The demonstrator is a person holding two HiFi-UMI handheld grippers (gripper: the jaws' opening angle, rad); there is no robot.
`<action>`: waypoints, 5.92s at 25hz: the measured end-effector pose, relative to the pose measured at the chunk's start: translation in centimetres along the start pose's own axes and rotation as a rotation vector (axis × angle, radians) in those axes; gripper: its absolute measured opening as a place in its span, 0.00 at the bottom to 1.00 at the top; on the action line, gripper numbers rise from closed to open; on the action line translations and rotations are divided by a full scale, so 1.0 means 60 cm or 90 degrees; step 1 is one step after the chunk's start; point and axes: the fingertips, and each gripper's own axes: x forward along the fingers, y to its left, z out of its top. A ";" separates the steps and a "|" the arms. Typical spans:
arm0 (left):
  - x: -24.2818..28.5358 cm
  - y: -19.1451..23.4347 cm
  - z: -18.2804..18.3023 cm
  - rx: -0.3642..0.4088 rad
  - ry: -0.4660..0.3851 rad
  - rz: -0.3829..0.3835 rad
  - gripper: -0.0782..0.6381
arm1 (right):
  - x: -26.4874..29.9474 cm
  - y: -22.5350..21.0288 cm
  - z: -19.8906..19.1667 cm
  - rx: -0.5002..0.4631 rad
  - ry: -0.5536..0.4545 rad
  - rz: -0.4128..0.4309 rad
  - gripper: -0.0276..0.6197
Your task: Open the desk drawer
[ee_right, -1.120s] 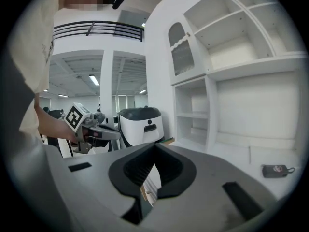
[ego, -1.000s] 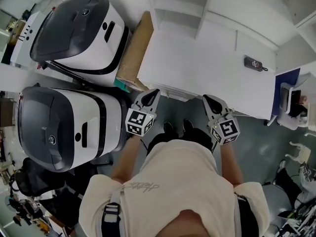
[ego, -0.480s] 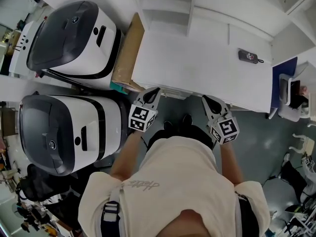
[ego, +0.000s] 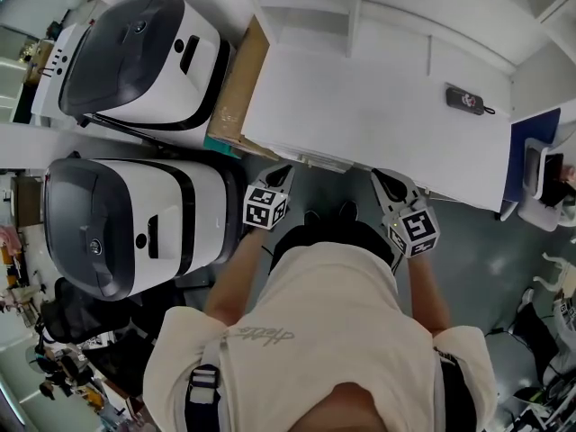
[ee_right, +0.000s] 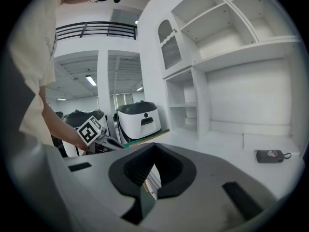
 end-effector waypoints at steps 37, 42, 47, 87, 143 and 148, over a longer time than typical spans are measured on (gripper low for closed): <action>0.258 0.104 -0.218 -0.067 0.257 0.078 0.29 | 0.017 -0.135 -0.141 0.058 0.099 0.004 0.05; 0.301 0.126 -0.235 -0.050 0.290 0.075 0.29 | 0.023 -0.148 -0.153 0.064 0.119 0.004 0.05; 0.336 0.140 -0.257 -0.060 0.316 0.084 0.29 | 0.030 -0.166 -0.159 0.068 0.132 -0.002 0.05; 0.338 0.136 -0.311 -0.099 0.336 0.083 0.23 | 0.052 -0.143 -0.197 0.074 0.160 0.038 0.05; 0.145 0.076 -0.473 -0.068 0.339 -0.007 0.23 | 0.009 0.176 -0.195 0.048 0.164 0.007 0.05; 0.130 0.074 -0.476 -0.063 0.346 -0.008 0.23 | 0.005 0.186 -0.202 0.051 0.165 -0.003 0.05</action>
